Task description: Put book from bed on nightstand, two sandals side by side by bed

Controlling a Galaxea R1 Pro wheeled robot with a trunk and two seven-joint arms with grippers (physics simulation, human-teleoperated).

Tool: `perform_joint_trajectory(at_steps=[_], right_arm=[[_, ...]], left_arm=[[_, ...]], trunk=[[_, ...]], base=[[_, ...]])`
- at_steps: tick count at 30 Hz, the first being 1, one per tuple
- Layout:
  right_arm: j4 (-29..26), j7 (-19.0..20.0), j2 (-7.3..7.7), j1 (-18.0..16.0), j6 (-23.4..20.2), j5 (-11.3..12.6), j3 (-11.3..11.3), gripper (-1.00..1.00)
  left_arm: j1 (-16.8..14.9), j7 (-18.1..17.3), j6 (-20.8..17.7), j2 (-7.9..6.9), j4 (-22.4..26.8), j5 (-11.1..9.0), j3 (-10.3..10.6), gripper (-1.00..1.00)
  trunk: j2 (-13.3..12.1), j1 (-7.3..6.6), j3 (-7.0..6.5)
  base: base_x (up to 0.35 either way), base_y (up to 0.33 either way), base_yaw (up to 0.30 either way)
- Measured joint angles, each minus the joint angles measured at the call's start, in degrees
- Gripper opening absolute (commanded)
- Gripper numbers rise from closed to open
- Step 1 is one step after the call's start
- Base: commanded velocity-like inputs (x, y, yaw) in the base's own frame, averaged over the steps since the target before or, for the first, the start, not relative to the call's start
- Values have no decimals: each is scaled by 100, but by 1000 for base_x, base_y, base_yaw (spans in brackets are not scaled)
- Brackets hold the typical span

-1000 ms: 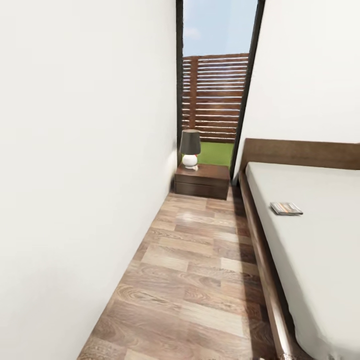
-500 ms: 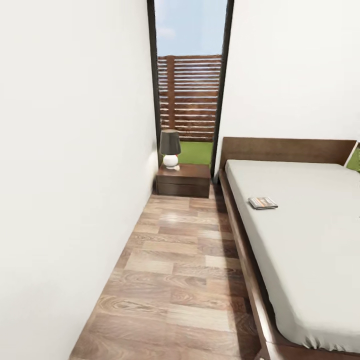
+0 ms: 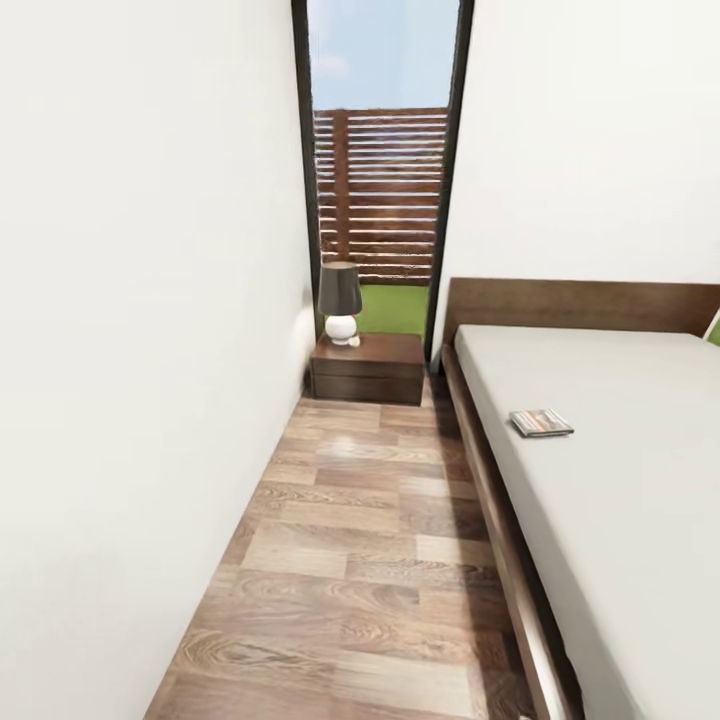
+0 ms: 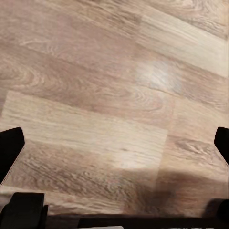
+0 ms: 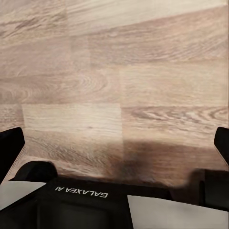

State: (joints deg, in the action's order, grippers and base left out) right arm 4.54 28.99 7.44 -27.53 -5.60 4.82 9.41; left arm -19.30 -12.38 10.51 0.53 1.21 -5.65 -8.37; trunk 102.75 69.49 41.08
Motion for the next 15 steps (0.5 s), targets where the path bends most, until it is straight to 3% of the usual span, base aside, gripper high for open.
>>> perform_joint_trajectory(at_steps=[15], right_arm=[[0,0,0,0,0,-3,0,100]], left_arm=[[0,-2,0,0,-1,0,-3,100]], trunk=[[0,0,0]], base=[[331,0,-19]])
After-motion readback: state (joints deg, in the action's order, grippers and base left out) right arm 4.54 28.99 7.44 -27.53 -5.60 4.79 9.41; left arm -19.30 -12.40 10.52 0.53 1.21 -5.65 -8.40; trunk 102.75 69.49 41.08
